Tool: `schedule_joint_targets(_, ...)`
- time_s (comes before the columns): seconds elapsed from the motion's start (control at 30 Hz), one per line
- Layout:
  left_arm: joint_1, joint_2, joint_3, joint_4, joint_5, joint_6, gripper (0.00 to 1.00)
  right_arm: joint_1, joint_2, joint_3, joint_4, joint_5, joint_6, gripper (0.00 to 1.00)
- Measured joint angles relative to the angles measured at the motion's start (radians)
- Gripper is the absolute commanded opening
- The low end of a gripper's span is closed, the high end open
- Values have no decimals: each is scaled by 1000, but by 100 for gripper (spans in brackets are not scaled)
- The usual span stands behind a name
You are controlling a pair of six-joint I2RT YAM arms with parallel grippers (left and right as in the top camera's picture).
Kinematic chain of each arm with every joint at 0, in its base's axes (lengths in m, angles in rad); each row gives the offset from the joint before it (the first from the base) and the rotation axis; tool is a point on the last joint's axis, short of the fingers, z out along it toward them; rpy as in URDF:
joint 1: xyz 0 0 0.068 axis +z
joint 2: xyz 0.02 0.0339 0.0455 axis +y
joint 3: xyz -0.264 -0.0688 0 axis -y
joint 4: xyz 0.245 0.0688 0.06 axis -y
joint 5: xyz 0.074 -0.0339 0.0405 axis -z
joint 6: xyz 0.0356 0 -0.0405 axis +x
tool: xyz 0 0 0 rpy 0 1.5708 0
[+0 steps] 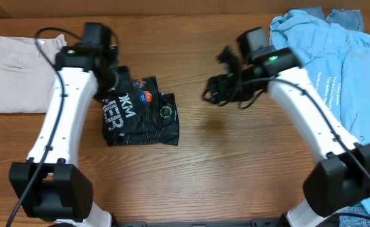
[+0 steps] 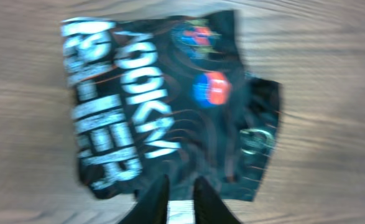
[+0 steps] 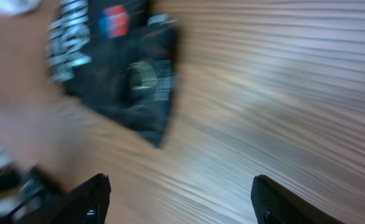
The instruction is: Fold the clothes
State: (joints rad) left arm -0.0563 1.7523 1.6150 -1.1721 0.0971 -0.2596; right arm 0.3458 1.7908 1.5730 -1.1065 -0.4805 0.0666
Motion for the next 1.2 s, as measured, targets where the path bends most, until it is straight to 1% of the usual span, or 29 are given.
schedule_joint_targets(0.1,63,0,0,-22,-9,-1,20,74,35,-65,123,-93,13,77)
schedule_joint_targets(0.2,96,0,0,-39,-17,-2,22,137,78,-103,202,-137,38,77)
schedule_joint_targets(0.5,103,0,0,-52,-20,-3,24,281,247,-115,417,-189,153,76)
schedule_joint_targets(0.67,103,0,0,-54,-20,-3,24,298,341,-116,517,-220,205,76)
schedule_joint_targets(0.83,103,0,0,-55,-20,-3,25,296,359,-121,601,-245,237,75)
schedule_joint_targets(0.9,103,0,0,-55,-20,-3,25,296,359,-121,626,-254,246,72)
schedule_joint_targets(1.0,103,0,0,-54,-20,-2,25,296,359,-121,645,-264,258,64)
schedule_joint_targets(1.03,103,0,0,-55,-20,-2,26,296,359,-121,647,-268,262,57)
schedule_joint_targets(1.07,103,0,0,-55,-20,-2,26,296,359,-121,647,-271,263,46)
schedule_joint_targets(1.1,103,0,0,-55,-20,-2,26,296,359,-121,649,-274,264,29)
schedule_joint_targets(1.13,103,0,0,-55,-20,0,26,296,359,-121,649,-277,266,16)
schedule_joint_targets(1.17,103,0,0,-55,-20,0,26,296,359,-121,649,-278,272,8)
schedule_joint_targets(1.2,103,0,0,-55,-20,0,26,296,359,-121,650,-279,273,4)
